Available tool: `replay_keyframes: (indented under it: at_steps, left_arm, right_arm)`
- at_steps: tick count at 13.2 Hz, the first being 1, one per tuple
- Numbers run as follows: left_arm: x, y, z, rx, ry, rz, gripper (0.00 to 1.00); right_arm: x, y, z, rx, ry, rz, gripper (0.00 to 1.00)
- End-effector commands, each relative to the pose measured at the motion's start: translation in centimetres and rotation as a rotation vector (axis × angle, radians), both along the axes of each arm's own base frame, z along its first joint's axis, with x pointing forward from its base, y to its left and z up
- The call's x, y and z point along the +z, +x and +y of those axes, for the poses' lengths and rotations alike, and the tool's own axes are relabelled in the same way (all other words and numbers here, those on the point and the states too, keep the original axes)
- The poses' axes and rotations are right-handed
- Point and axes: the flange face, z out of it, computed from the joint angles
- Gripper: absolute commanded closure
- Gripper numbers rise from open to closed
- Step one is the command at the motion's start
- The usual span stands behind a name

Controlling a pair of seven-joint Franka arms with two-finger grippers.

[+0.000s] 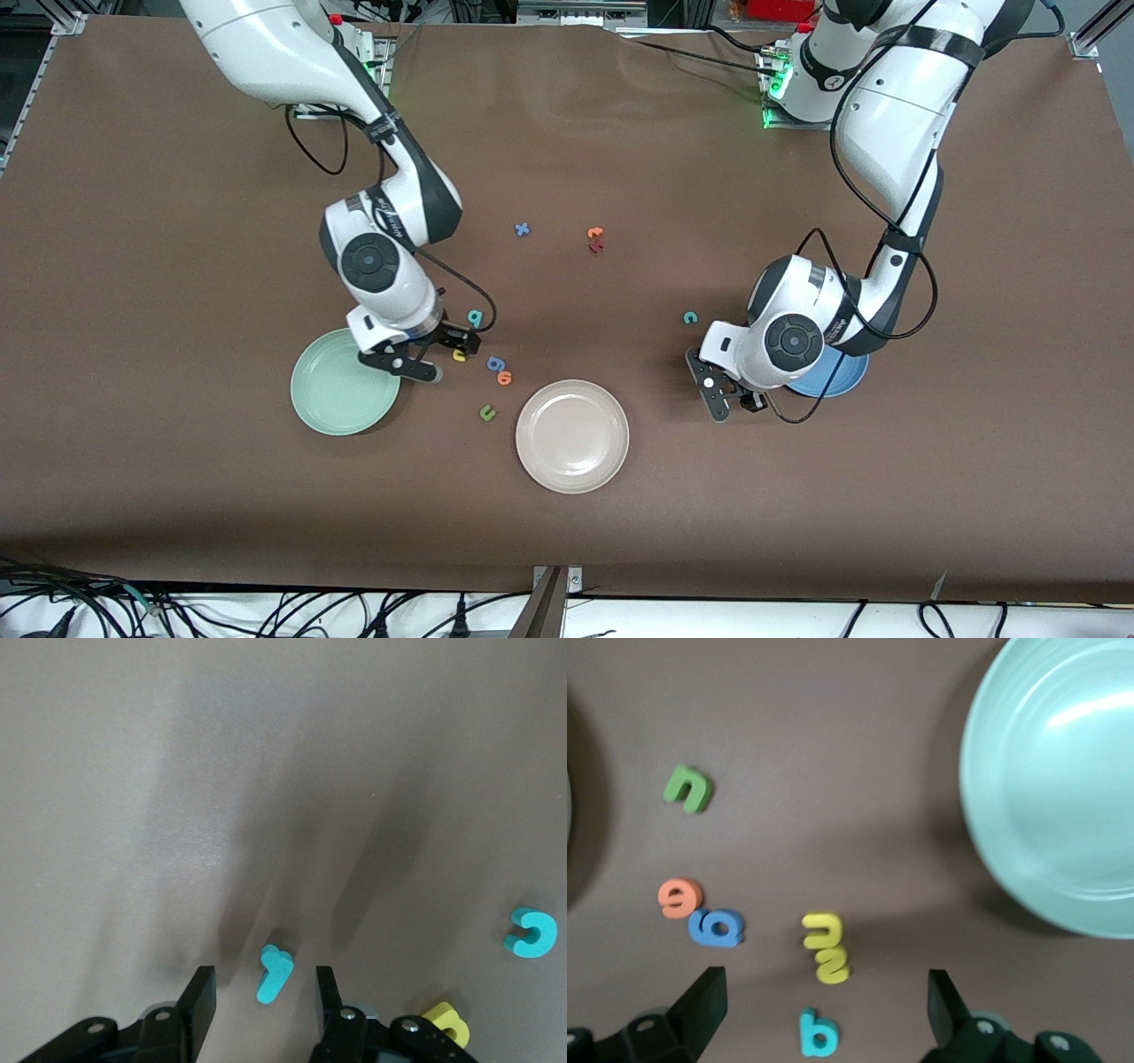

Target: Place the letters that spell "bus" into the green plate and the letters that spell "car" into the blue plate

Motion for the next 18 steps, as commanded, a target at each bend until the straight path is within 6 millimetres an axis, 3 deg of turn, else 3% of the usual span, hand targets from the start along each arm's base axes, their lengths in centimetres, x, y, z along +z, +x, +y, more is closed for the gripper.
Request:
replay_keyframes:
  at_steps: [1,4,7,8,11,15,18]
  left_arm:
    - [-0.9,-0.4,0.0,-0.032,0.006,-0.034,0.46]
    - [-1.4,-0.7,0.2,-0.031,0.009,-0.022,0.49]
    - [-1.4,-0.7,0.2,-0.031,0.009,-0.022,0.92]
    - [-1.1,-0.6,0.2,-0.031,0.008,-0.026,1.00]
    - [0.5,-0.3,0.8,-0.023,0.017,-0.027,1.00]
    - [5.9,0.2,2.3,0.001,0.044,-0.016,1.00]
    - [9.3,0.7,6.9,0.065,0.070,0.025,1.00]
  right_arm:
    - [-2.3,0.2,1.5,0.000,0.023,-0.029,0.00]
    - [-3.3,0.4,1.0,-0.004,0.015,-0.022,0.00]
    - [-4.8,1.1,-0.7,-0.023,0.009,-0.020,0.00]
    - [-5.2,1.2,-1.0,-0.030,0.009,-0.018,0.00]
    - [-6.7,1.8,-1.4,-0.049,0.037,-0.058,0.00]
    - [-7.3,1.6,-0.9,-0.060,0.055,-0.057,0.04]
    - [-7.2,1.3,-0.3,-0.075,0.076,-0.047,0.04]
